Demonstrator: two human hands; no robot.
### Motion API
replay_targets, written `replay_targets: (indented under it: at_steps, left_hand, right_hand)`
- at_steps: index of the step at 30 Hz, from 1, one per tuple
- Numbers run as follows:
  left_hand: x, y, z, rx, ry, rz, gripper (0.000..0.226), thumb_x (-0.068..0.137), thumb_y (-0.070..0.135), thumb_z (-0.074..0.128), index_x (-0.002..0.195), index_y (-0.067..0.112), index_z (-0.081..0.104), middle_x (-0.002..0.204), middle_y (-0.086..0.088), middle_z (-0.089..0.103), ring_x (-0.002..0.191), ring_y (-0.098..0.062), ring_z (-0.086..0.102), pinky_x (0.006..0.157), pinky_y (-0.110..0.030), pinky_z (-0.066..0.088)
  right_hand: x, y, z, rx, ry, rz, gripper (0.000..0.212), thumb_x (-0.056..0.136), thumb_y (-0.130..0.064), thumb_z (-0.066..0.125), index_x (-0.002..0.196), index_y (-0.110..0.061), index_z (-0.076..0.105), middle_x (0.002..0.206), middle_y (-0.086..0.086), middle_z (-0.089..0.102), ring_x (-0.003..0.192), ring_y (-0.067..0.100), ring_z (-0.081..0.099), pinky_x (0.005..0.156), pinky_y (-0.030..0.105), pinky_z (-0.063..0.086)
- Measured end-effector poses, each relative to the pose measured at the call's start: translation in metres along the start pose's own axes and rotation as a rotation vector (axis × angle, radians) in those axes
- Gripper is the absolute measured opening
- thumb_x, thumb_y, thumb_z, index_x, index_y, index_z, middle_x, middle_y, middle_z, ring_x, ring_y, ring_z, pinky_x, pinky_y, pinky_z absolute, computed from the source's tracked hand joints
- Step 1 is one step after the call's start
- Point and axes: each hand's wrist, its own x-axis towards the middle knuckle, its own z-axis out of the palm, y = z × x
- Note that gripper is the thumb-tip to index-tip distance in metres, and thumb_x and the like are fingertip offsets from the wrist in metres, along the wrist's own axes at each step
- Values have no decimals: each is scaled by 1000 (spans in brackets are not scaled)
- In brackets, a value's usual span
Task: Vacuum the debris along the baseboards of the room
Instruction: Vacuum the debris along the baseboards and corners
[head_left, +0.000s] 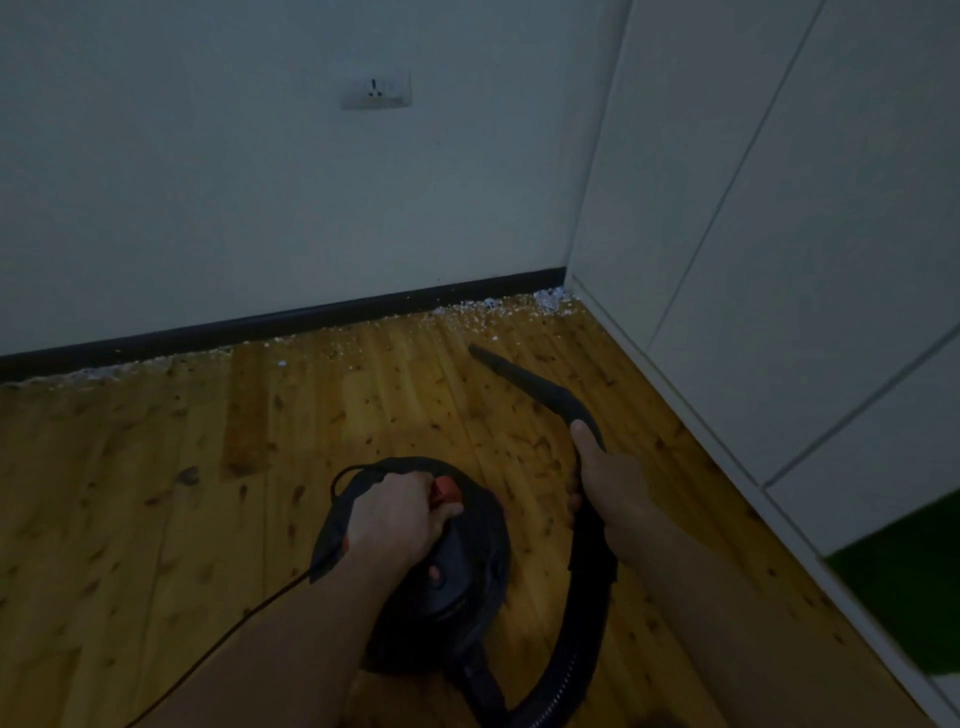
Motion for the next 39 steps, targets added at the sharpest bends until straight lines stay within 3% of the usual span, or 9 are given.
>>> replay_targets:
  at_steps: [4, 9, 13, 16, 25, 34, 39]
  left_hand:
    - [18, -5, -2, -2, 10, 1, 40, 90, 70, 57, 91, 31, 55, 98, 2, 68, 92, -24, 67, 70, -36, 47]
    - [52, -1, -6, 1, 21, -2, 42, 91, 70, 55, 98, 29, 62, 96, 4, 69, 90, -22, 68, 65, -34, 45]
    - [77, 3, -9, -10, 38, 1, 42, 92, 70, 56, 97, 29, 63, 95, 4, 69, 89, -21, 68, 64, -34, 43]
    - [90, 2, -9, -6, 46, -4, 43, 92, 70, 55, 97, 29, 62, 94, 5, 68, 88, -21, 68, 63, -33, 43]
    - [108, -1, -8, -28, 40, 14, 43, 92, 70, 54, 99, 28, 63, 96, 3, 70, 89, -21, 68, 69, -35, 52]
    - [118, -5, -13, -17, 42, 62, 40, 96, 65, 54, 100, 26, 61, 103, 1, 69, 96, -23, 67, 68, -33, 40]
    - [133, 2, -15, -10, 60, 62, 42, 95, 67, 53, 101, 27, 62, 99, 2, 69, 92, -21, 67, 66, -33, 43]
  right_hand:
    - [12, -8, 2, -1, -6, -2, 61, 97, -59, 59, 67, -7, 60, 54, 7, 58, 52, 23, 56, 59, 34, 50]
    - [31, -31, 4, -12, -20, -8, 56, 100, -57, 56, 79, -5, 63, 66, 11, 60, 55, 22, 57, 43, 21, 47]
    - [54, -49, 11, -25, -26, -3, 60, 99, -60, 55, 75, -5, 62, 61, 10, 60, 50, 22, 56, 50, 27, 49]
    - [68, -61, 19, -60, -32, -4, 61, 100, -60, 54, 75, -5, 62, 63, 11, 60, 51, 22, 56, 45, 24, 47]
    - [88, -85, 59, -86, -55, -11, 57, 101, -57, 55, 75, -7, 59, 66, 11, 58, 54, 23, 54, 51, 28, 46]
    - [101, -99, 102, -93, -46, -37, 65, 98, -61, 55, 63, -7, 57, 58, 10, 57, 60, 26, 56, 65, 39, 49]
    - [108, -95, 97, -112, -72, -59, 65, 101, -57, 53, 59, -8, 54, 49, 6, 55, 44, 20, 53, 52, 29, 45]
